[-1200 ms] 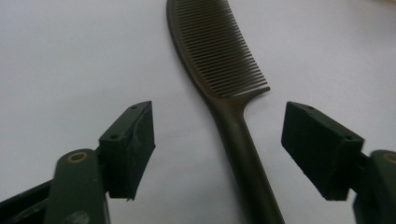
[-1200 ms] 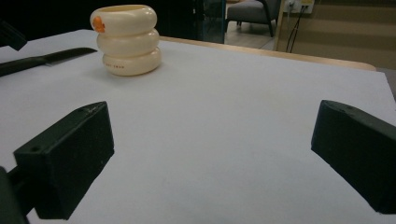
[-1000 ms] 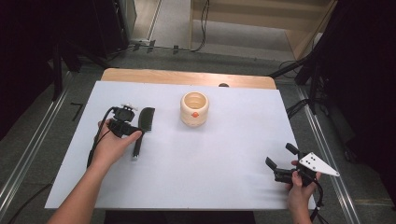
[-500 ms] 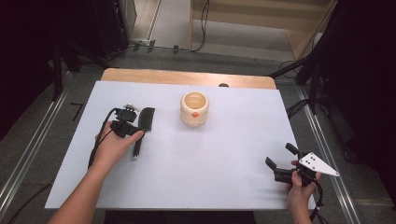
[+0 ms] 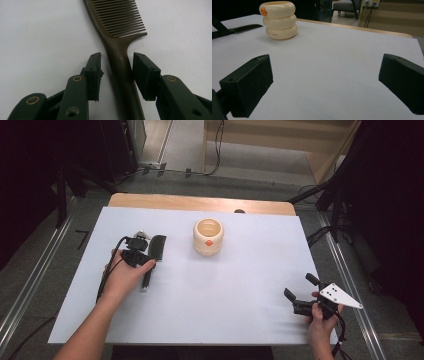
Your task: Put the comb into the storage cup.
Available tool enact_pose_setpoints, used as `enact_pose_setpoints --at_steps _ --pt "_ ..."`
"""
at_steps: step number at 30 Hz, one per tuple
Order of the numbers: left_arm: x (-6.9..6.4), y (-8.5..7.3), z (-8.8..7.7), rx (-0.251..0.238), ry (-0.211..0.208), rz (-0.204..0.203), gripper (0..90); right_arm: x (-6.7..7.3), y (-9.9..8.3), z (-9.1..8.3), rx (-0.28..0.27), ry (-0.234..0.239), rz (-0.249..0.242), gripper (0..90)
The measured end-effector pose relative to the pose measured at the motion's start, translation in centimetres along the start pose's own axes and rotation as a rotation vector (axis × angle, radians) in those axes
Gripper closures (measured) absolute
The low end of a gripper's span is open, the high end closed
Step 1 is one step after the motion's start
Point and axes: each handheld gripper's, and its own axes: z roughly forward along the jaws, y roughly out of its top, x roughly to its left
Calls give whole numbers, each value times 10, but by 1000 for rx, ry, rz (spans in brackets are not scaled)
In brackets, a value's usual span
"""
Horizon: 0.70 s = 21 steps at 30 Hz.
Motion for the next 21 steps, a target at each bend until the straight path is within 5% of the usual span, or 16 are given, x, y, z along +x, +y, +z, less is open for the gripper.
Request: enact_pose_setpoints --at_steps 8,21 --pt "0 2 1 2 -14 -38 658 0 0 0 0 -2 -2 0" --pt "-6 1 3 0 52 -32 708 1 0 1 2 -6 -10 0"
